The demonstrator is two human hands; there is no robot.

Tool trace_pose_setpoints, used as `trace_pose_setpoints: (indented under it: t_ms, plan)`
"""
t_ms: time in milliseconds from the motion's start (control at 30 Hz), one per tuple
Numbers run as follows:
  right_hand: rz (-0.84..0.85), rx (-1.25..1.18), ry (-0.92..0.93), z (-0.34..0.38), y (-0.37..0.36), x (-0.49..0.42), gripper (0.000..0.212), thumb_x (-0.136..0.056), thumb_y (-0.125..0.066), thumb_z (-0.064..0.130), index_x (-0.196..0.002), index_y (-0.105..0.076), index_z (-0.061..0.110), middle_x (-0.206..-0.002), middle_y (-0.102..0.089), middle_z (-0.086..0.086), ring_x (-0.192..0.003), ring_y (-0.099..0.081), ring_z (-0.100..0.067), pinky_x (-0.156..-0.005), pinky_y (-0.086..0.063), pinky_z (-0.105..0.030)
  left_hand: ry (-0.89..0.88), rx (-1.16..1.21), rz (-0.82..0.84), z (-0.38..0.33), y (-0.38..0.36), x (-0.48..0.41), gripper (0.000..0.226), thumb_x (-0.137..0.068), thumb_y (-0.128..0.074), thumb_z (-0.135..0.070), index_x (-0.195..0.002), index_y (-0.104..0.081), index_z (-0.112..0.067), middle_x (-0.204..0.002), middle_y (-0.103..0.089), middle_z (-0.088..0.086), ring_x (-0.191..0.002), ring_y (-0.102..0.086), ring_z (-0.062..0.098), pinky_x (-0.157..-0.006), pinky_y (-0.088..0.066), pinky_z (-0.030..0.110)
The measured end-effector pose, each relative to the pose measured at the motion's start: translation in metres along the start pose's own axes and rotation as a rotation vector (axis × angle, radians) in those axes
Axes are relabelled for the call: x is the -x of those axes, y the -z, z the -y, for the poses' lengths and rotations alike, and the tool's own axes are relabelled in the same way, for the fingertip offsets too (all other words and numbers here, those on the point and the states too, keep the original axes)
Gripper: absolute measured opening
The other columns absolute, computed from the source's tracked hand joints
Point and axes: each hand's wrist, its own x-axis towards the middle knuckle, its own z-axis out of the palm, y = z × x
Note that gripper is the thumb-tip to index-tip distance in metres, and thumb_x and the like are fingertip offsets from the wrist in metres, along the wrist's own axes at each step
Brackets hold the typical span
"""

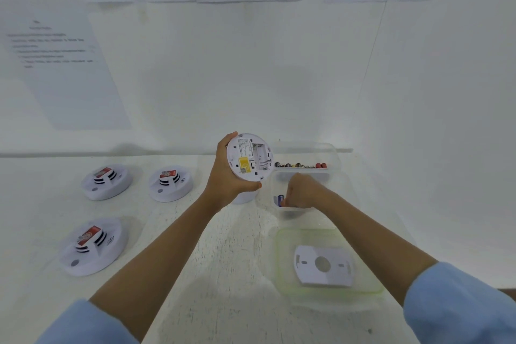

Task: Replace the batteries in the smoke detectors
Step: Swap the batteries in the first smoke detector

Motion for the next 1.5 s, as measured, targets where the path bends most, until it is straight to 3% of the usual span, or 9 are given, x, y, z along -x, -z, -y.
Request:
trace_pose_setpoints:
  t_ms: [67,133,267,367,500,900,1100,1267,1500]
  plan:
    - [0.132,-0.142,0.012,0.0,0.014,0.001,0.021,-0.088,-0.057,0.016,-0.093,-0.066,-0.003,-0.071,-0.059,-0.01,-0.061,-0.055,-0.017,-0.058,-0.046,-0.021,0.007,0.0,0.0,0.003,0.0,-0.004,0.106,-0.05,-0.084,0.008,-0.133,-0.025,-0.022,-0.125,-0.04,-0.017,-0.108,-0.046,-0.014,-0.084,-0.048,0.011]
    - [0.195,-0.329,0.001,-0.004,0.035,0.002,0.013,-0.089,-0.055,0.007,-0.094,-0.066,0.001,-0.062,-0.065,-0.006,-0.047,-0.061,-0.008,-0.054,-0.05,-0.018,0.008,-0.004,-0.004,0.005,0.001,-0.009,0.105,-0.052,-0.083,0.013,-0.132,-0.025,-0.022,-0.124,-0.039,-0.018,-0.107,-0.045,-0.017,-0.082,-0.046,0.007]
    - [-0.087,-0.411,0.059,-0.016,0.066,-0.012,0.005,-0.08,-0.064,0.002,-0.085,-0.065,0.004,-0.06,-0.059,-0.004,-0.036,-0.053,-0.006,-0.036,-0.039,-0.012,0.021,0.001,-0.001,0.008,0.0,-0.019,0.106,-0.049,-0.084,0.008,-0.131,-0.024,-0.022,-0.124,-0.038,-0.019,-0.105,-0.043,-0.02,-0.085,-0.043,0.005]
    - [-0.188,-0.319,0.08,-0.019,0.067,-0.042,0.024,-0.076,-0.072,0.009,-0.1,-0.066,0.004,-0.076,-0.059,-0.001,-0.06,-0.054,-0.016,-0.053,-0.043,-0.017,0.026,0.015,0.005,0.011,-0.002,-0.027,0.104,-0.048,-0.082,0.006,-0.131,-0.024,-0.019,-0.122,-0.038,-0.018,-0.105,-0.044,-0.021,-0.082,-0.043,0.005]
    - [-0.03,-0.104,0.136,-0.02,0.05,-0.09,0.039,-0.078,-0.072,0.019,-0.115,-0.063,0.012,-0.125,-0.055,-0.007,-0.105,-0.054,-0.023,-0.087,-0.04,-0.027,0.037,0.004,0.017,0.017,-0.005,-0.037,0.102,-0.047,-0.079,-0.003,-0.131,-0.024,-0.02,-0.123,-0.038,-0.017,-0.107,-0.044,-0.019,-0.083,-0.043,0.005]
    - [0.005,0.006,0.213,-0.017,0.038,-0.115,0.033,-0.076,-0.069,0.018,-0.105,-0.063,0.006,-0.091,-0.056,-0.005,-0.082,-0.052,-0.021,-0.074,-0.045,-0.029,0.058,0.016,0.031,0.026,-0.011,-0.053,0.105,-0.046,-0.079,-0.006,-0.135,-0.024,-0.009,-0.123,-0.037,-0.016,-0.109,-0.043,-0.018,-0.087,-0.042,0.005]
    - [-0.161,-0.387,0.221,-0.026,0.063,-0.092,0.038,-0.064,-0.083,0.021,-0.093,-0.064,0.007,-0.081,-0.06,0.002,-0.072,-0.055,-0.013,-0.068,-0.045,-0.024,0.058,0.026,0.04,0.025,-0.003,-0.047,0.105,-0.05,-0.082,0.016,-0.134,-0.024,-0.013,-0.122,-0.038,-0.014,-0.103,-0.044,-0.022,-0.081,-0.044,0.005]
    - [-0.249,-0.788,0.376,-0.019,0.083,-0.046,0.03,-0.069,-0.079,0.013,-0.095,-0.064,0.015,-0.087,-0.064,0.004,-0.07,-0.059,-0.004,-0.068,-0.047,-0.011,0.061,0.033,0.073,0.015,0.003,-0.036,0.104,-0.047,-0.081,-0.003,-0.134,-0.025,-0.018,-0.125,-0.041,-0.013,-0.107,-0.046,-0.016,-0.083,-0.045,0.008]
    - [-0.273,-0.454,0.536,0.003,0.066,-0.005,0.046,-0.067,-0.081,0.016,-0.109,-0.065,0.02,-0.099,-0.043,0.001,-0.087,-0.042,-0.006,-0.072,-0.034,-0.001,0.066,0.089,0.114,-0.008,0.004,-0.022,0.105,-0.048,-0.079,-0.001,-0.135,-0.024,-0.019,-0.123,-0.044,-0.013,-0.104,-0.051,-0.013,-0.079,-0.049,0.012]
